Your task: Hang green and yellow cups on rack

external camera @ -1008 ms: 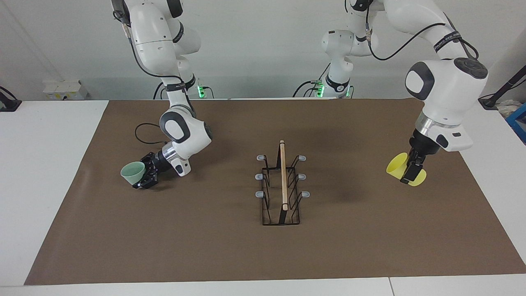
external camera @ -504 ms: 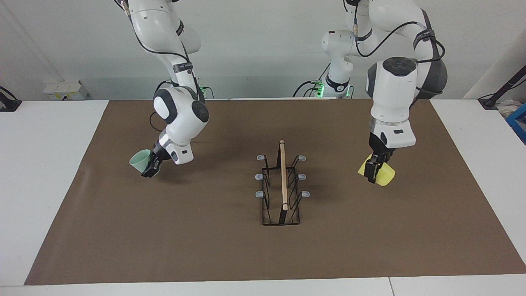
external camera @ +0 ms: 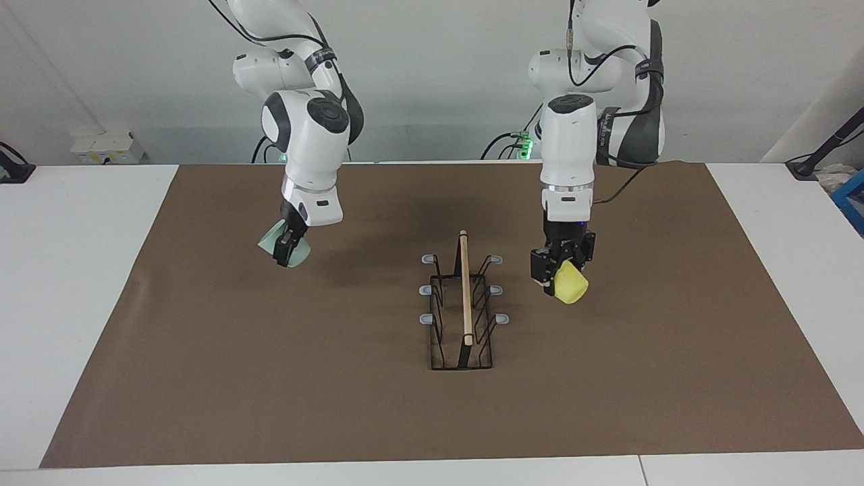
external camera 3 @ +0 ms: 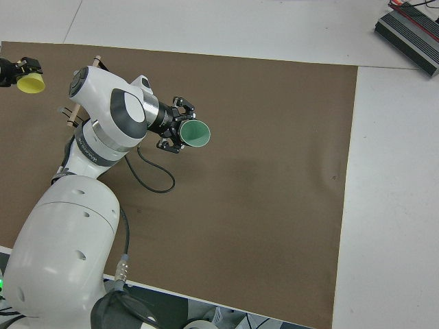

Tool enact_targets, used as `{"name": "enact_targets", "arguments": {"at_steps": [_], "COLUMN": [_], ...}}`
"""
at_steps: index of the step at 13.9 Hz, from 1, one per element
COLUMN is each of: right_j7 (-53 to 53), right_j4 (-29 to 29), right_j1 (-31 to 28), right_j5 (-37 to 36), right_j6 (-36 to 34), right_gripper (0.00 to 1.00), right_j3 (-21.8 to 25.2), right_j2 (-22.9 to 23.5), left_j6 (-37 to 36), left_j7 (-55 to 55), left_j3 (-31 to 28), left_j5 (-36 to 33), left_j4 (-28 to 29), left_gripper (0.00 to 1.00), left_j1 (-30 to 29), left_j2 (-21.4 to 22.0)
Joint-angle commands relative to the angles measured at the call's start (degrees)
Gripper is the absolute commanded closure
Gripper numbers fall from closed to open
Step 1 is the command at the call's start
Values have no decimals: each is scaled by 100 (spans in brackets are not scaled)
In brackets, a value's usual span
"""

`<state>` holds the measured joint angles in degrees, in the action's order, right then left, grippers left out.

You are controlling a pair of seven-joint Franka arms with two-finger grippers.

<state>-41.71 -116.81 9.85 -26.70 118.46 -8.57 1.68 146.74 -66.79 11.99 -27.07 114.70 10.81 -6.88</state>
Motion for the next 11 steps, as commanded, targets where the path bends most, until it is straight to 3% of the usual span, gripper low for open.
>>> {"name": "enact_targets", "arguments": {"at_steps": [1, 4, 9, 11], "right_j7": [-154, -233, -355, -915], "right_j4": [105, 246, 395, 378], "right_j1": [-53, -36, -45, -53], "right_j5": [690, 1990, 3880, 4417], "right_j6": [-8, -7, 142, 483], "right_gripper": [100, 100, 100, 100], "right_j3": [-22, -14, -22, -22], "right_j2": [-176, -387, -528, -598], "left_j6": [363, 856, 620, 400], "left_j7": [-133, -343, -809, -914], "left_j3": [224, 312, 682, 796], "left_j5": [-203, -203, -203, -203], "left_j4": [579, 799, 809, 756], "left_gripper": [100, 100, 100, 100], "left_j1": [-88, -88, -88, -88], "left_j2": [344, 371, 415, 433]}}
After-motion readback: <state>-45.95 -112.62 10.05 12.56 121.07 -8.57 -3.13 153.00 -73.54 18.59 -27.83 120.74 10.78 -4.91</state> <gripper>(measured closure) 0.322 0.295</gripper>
